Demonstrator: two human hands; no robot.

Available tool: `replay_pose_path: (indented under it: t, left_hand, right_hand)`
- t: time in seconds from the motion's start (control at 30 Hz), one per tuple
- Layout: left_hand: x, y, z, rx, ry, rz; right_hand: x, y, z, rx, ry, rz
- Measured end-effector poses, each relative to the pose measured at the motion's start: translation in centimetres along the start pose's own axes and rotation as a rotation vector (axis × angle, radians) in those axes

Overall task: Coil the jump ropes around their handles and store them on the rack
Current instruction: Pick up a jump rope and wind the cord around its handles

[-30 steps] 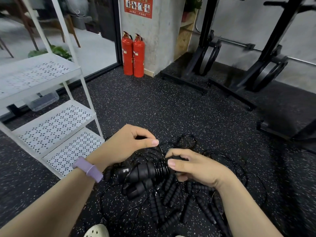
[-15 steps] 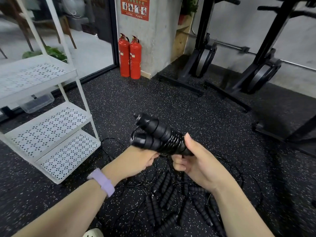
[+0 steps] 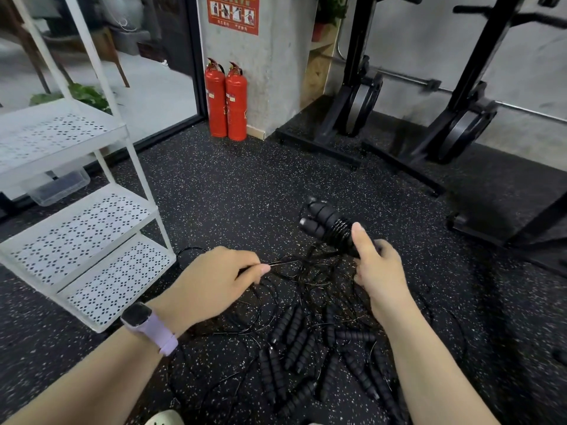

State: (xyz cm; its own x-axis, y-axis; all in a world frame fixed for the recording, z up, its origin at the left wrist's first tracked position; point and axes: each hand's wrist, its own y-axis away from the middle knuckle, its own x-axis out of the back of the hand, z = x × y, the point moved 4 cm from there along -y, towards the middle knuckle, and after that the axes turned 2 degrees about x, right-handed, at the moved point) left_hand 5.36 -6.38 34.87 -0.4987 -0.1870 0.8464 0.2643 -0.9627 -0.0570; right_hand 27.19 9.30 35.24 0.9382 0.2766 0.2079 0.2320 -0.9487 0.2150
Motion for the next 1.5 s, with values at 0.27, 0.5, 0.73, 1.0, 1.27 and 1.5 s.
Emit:
replay_pose_path:
  t: [0.27, 0.5, 0.73, 1.0, 1.27, 1.5]
  left_hand:
    - [2.5, 0.0, 0.3, -0.122, -0.174, 0.129]
    - [2.6, 0.0, 0.5, -0.136, -0.081, 0.152]
    - [2.0, -0.6, -0.6, -0.04, 0.311, 0.137]
    - [0.0, -0.9, 1.5, 0.044, 0.589, -0.019]
    - [0.3, -0.1, 1.0, 0.082, 0.382, -0.057]
    - [-0.3, 0.0, -0.2, 0.029, 0.214, -0.097]
  right_hand:
    - [-1.4, 0.2, 0.4, 0.148, 0.579, -0.221]
    - [-2.9, 2.2, 1.0, 0.05, 0.67, -0.736]
    - [-3.8, 4.1, 0.1, -0.035, 0.134, -1.03]
    - [-3.7, 4.4, 0.0, -0.091, -0.367, -1.052]
    - [-3.3, 2.6, 0.1, -0.169, -0.603, -0.712]
    - [-2.2, 1.3, 0.6, -0.161, -0.485, -0.257]
